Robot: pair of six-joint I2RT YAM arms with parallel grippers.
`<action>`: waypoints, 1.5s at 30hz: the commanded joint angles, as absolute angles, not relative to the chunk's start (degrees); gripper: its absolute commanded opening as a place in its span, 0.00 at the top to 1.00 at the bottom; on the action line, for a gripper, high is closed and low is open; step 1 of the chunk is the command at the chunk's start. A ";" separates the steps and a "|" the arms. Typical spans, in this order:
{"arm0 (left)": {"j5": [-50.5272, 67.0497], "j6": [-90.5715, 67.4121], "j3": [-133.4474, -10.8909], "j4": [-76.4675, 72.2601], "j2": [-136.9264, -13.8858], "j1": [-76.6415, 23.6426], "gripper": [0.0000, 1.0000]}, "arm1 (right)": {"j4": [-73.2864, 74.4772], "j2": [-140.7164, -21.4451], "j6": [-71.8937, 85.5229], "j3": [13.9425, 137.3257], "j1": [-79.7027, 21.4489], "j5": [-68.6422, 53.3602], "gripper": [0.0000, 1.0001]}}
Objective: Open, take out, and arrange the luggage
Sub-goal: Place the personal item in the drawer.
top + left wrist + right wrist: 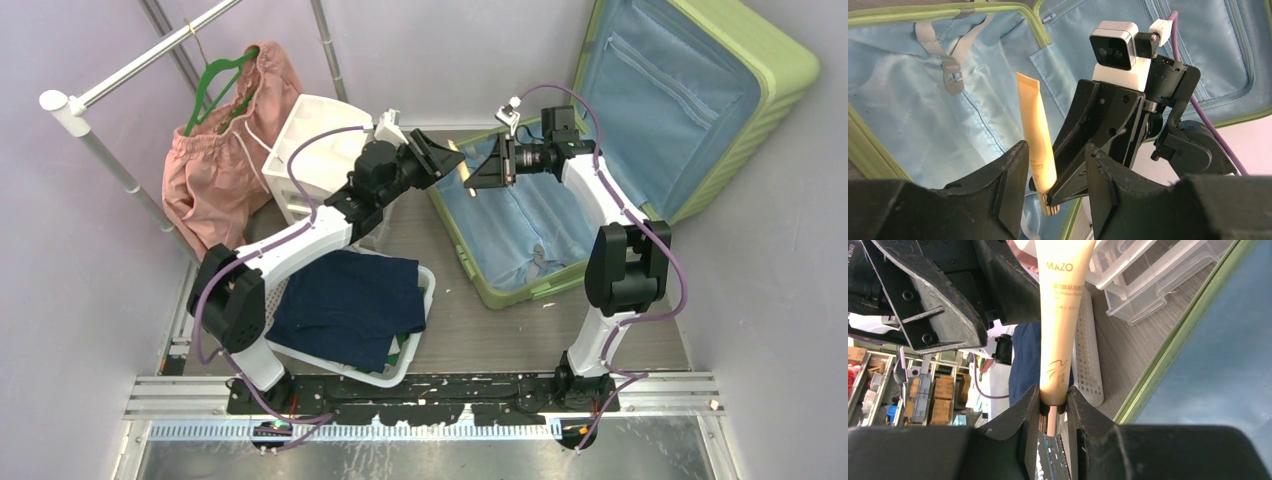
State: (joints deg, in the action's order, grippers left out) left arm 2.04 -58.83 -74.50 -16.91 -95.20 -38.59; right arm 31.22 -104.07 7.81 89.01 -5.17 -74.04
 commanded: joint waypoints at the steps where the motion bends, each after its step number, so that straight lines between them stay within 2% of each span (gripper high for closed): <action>1: 0.77 -60.03 -78.83 -17.65 -96.79 -39.23 0.56 | 29.71 -101.42 8.03 89.95 -6.18 -75.76 0.91; 9: 1.12 -59.74 -81.51 -12.61 -99.20 -39.55 0.67 | 34.40 -101.56 3.64 91.83 -6.62 -74.50 0.91; 15: 2.50 -58.92 -83.09 -10.70 -100.33 -39.55 0.69 | 37.26 -101.51 0.61 92.24 -7.28 -73.34 0.91; 16: 2.87 -58.84 -83.48 -10.17 -100.55 -39.55 0.72 | 37.81 -101.56 0.35 92.40 -7.44 -73.16 0.90; 18: 3.55 -58.13 -84.11 -9.49 -100.97 -39.55 0.88 | 38.33 -101.59 0.35 92.59 -7.62 -72.69 0.89; 19: 3.75 -57.39 -84.35 -8.96 -100.98 -39.59 0.94 | 38.63 -101.52 -0.38 92.67 -7.68 -72.44 0.86; 21: 3.63 -55.27 -84.58 -7.59 -100.58 -39.57 1.00 | 40.15 -101.45 -2.36 93.00 -7.80 -71.09 0.69; 24: 0.77 -48.90 -84.78 -2.51 -98.78 -39.49 1.00 | 45.02 -101.12 -6.88 94.03 -7.82 -66.91 0.40; 25: -1.17 -46.09 -84.66 -0.63 -97.86 -39.50 1.00 | 46.19 -101.08 -8.80 94.50 -7.80 -64.60 0.32; 27: -4.76 -39.65 -84.96 5.87 -96.44 -39.28 1.00 | 49.14 -100.92 -11.81 94.99 -7.68 -60.04 0.24; 35: -15.42 -18.88 -95.30 34.24 -98.70 -36.90 1.00 | 50.13 -100.76 -14.03 94.51 -7.12 -55.13 0.22; 45: -18.72 -9.32 -103.51 42.24 -107.57 -33.07 1.00 | 48.49 -100.17 -13.00 92.64 -7.06 -54.97 0.22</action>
